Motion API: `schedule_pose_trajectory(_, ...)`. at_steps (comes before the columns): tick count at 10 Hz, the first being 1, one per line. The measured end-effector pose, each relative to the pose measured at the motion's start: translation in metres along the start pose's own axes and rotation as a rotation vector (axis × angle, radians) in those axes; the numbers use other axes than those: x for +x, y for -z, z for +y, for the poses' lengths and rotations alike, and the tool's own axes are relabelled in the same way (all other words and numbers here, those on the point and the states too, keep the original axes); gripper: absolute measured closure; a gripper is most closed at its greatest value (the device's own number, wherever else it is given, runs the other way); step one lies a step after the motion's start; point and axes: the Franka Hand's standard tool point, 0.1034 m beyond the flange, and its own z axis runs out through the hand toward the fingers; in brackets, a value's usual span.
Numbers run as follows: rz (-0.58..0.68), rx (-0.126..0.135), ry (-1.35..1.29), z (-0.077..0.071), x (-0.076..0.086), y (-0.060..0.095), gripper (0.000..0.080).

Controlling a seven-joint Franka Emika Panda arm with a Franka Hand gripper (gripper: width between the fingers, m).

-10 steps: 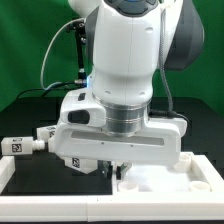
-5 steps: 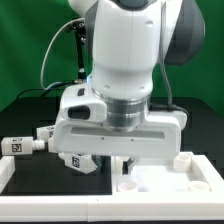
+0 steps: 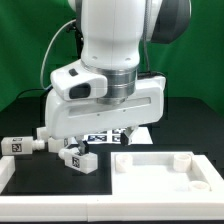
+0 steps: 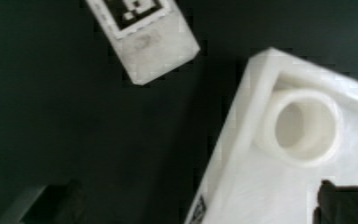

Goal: Assemble one leg

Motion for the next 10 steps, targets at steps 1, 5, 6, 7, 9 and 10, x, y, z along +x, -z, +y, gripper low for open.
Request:
schedule_pose_trajectory(1,0.0,0.0,0.048,0.0,0.0,0.0,0.0155)
schedule_pose_trajectory(5,0.039,-0.033,0.363,0.017,-0.027,-0.01,0.0151)
schedule_pose_trajectory(6,0.063,-0.063,0.354,0.018,-0.034,-0.01,0.0151)
schedule_pose_trajectory(7,0.056,-0.066,0.34,0.015,-0.036,-0.013,0.0151)
schedule_pose_trajectory(9,0.028,-0.056,0.336,0.011,-0.036,-0.014,0.0151)
schedule_pose_trajectory(10,-0.026,-0.05,0.331,0.005,-0.037,-0.016,0.0151)
